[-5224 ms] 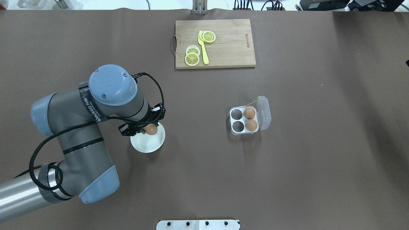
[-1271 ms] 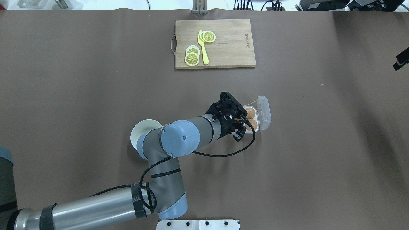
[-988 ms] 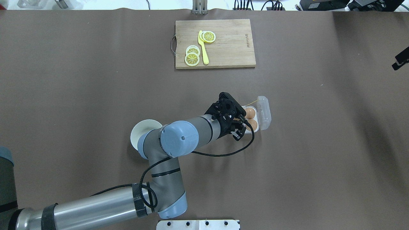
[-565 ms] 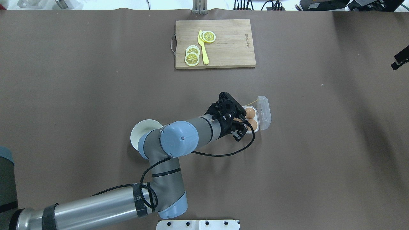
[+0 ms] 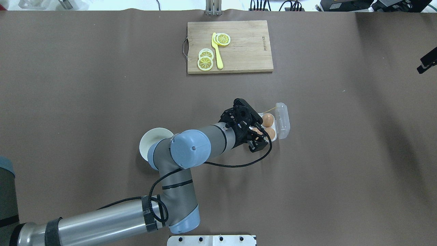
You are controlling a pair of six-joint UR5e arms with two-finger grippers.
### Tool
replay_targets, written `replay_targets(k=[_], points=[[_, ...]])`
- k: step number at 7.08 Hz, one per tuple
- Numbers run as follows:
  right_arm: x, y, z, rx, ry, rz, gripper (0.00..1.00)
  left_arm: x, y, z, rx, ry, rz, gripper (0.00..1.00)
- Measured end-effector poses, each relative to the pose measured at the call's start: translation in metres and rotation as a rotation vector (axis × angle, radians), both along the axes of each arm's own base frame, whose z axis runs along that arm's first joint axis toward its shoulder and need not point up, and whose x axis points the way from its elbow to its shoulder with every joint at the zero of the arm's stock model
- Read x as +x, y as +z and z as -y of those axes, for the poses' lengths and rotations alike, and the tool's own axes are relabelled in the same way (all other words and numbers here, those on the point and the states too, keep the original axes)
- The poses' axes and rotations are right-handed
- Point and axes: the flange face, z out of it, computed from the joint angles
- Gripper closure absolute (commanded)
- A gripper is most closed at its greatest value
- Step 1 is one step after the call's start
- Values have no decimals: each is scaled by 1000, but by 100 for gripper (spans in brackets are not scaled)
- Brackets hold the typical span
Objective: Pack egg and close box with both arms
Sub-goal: 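Lower the egg into the empty slot and open the left gripper, then withdraw the left gripper while the right gripper moves toward the egg box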
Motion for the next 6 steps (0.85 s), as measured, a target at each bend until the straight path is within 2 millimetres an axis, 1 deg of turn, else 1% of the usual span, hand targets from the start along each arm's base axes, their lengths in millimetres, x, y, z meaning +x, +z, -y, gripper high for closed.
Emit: replay_targets(k=[2,3,4,5,6], points=[[-2,-5,1,6,1,2,1,-5,0,5,-4,-7,0,1],[-8,-11,4,1,9,3,1,-14,8,19,-27,-27,35,1],[-15,-18,7,-5,17,4,1,-33,15,42,-74,-62,111,1],[-24,-27,11,-6,19,6,1,-72,19,76,-149,-98,226,1],[-36,-39,17,-6,24,10,1,-128,37,113,-251,-106,336,1]])
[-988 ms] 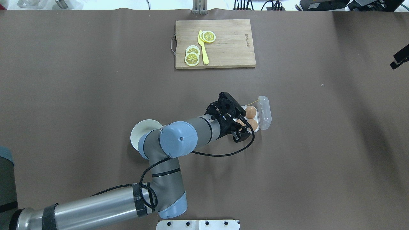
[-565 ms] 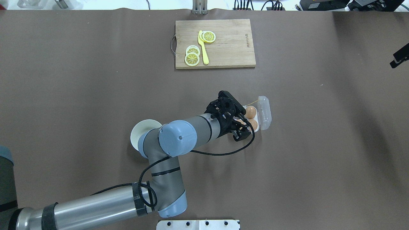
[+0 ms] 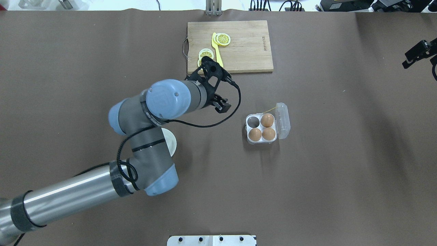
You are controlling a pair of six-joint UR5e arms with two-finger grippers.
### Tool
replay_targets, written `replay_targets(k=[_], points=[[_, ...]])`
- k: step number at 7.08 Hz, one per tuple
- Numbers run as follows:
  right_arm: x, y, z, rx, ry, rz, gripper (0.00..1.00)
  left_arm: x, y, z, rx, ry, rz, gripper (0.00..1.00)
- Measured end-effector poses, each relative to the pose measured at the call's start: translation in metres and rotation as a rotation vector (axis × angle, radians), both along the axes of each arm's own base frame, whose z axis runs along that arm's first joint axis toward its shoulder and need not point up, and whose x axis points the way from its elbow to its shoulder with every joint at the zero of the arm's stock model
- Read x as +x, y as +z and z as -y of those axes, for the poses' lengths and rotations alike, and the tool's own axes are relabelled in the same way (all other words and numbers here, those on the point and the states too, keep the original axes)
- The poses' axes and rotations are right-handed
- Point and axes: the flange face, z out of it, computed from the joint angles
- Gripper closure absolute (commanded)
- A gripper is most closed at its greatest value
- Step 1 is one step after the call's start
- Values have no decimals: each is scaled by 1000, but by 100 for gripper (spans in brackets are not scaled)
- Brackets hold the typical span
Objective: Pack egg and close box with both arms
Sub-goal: 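Withdraw the left gripper while the right gripper moves toward the egg box, then push the clear lid down over the eggs with the right gripper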
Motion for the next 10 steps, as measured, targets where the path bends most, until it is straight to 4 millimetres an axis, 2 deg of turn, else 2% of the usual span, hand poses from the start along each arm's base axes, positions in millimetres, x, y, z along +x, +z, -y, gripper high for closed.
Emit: replay_targets(k=[2,3,4,5,7,8,9,10], points=[[-27,-26,9,10,-5,10,1,-118,62,61,-223,-28,102,1],[-48,-46,10,18,-11,19,12,-174,102,84,-334,-48,113,1],[-77,-68,3,23,-22,30,66,-234,141,102,-459,-59,102,1],[-110,-89,-10,20,-34,41,100,-289,170,114,-574,-71,76,1],[-177,-122,-42,2,-65,53,100,-376,217,119,-730,-104,2,1],[-207,-139,-56,-6,-76,57,100,-407,237,116,-780,-123,-27,1],[-240,-157,-71,-20,-80,59,100,-429,255,111,-815,-144,-43,1],[-270,-171,-85,-28,-82,55,100,-443,265,108,-839,-155,-57,1]])
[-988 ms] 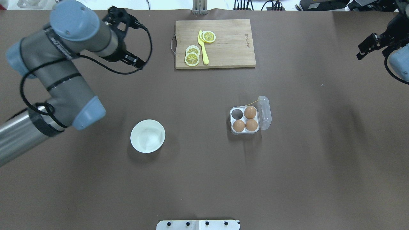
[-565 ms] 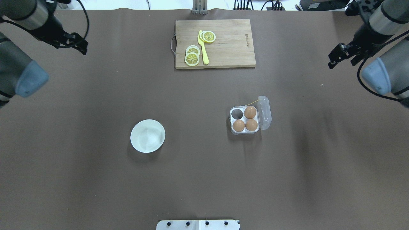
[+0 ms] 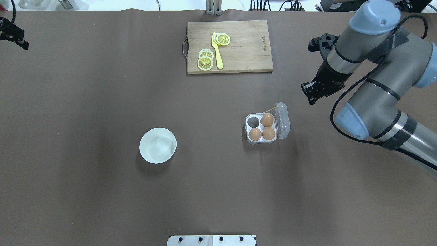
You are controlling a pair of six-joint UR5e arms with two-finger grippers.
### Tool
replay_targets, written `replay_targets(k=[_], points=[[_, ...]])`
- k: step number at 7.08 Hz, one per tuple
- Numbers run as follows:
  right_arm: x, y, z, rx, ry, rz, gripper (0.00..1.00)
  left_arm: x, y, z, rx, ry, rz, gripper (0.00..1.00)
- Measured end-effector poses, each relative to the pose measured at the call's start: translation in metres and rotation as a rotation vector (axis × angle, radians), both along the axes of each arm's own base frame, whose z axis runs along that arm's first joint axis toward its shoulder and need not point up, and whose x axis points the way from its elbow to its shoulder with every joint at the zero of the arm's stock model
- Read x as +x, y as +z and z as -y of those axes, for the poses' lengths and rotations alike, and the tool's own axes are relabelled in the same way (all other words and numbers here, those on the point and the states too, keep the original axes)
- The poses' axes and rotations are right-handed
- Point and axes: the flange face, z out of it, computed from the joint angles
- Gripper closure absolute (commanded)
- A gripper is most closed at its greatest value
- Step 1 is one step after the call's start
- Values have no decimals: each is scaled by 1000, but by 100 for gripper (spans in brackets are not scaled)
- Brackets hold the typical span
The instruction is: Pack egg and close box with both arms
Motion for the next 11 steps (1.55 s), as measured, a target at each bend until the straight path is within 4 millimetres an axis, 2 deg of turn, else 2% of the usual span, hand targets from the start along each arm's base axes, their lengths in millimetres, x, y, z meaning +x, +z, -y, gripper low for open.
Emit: replay_targets(k=[2,4,6,7,8,9,10,11], points=[[-33,-20,-20,-14,1,3,100,-8,5,-3,-26,-5,-22,1],[-59,-53,-41,-39,15,31,100,-10,5,-3,-36,-10,-28,1],[-81,-83,-46,-50,32,51,100,-18,5,-3,-41,-20,-38,1],[-86,-92,-46,-50,37,62,100,-23,5,-3,-46,-24,-51,1],[-86,-98,-43,-43,43,84,100,-28,8,-3,-52,-30,-56,1],[-74,-101,-34,-42,57,108,100,-33,11,-3,-57,-38,-56,1],[-49,-96,-16,-50,89,118,100,-38,13,-3,-56,-46,-51,1],[-11,-80,6,-52,132,114,65,-46,15,-3,-52,-56,-45,1]])
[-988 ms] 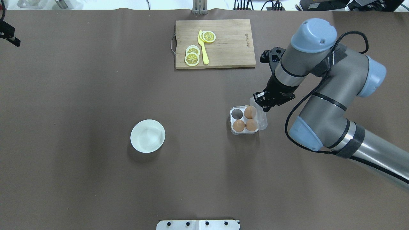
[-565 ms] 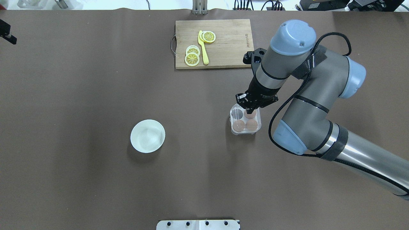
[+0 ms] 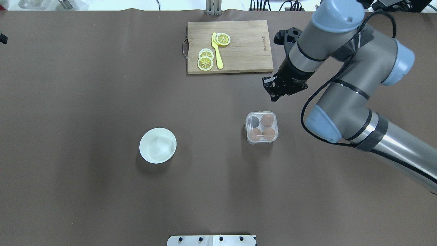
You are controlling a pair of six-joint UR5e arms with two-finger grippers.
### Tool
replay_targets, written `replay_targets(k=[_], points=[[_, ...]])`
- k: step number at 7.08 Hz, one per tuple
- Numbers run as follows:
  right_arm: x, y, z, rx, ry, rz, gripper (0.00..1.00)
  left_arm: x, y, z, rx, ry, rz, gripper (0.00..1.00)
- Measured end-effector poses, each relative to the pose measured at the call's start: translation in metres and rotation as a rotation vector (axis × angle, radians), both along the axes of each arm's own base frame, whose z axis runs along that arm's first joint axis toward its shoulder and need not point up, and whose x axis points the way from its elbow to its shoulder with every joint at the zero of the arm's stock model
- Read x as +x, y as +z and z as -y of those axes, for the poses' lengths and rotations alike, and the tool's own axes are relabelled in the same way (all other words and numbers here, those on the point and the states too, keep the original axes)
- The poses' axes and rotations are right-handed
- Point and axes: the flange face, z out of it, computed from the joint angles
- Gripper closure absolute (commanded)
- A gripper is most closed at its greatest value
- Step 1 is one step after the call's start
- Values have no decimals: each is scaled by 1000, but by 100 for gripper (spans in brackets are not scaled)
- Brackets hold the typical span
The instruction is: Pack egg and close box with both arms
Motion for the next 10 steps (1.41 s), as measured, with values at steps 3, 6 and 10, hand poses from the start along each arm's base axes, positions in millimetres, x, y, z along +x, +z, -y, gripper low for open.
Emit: replay_targets(k=[3,6,10], points=[[141,94,49,54,16,-57,40,-29,32,-10,72,35,86,1],[270,197,46,26,23,-127,0,-80,88,-40,108,78,142,1],[373,303,24,-39,47,-178,0,-89,122,-99,62,75,133,1]])
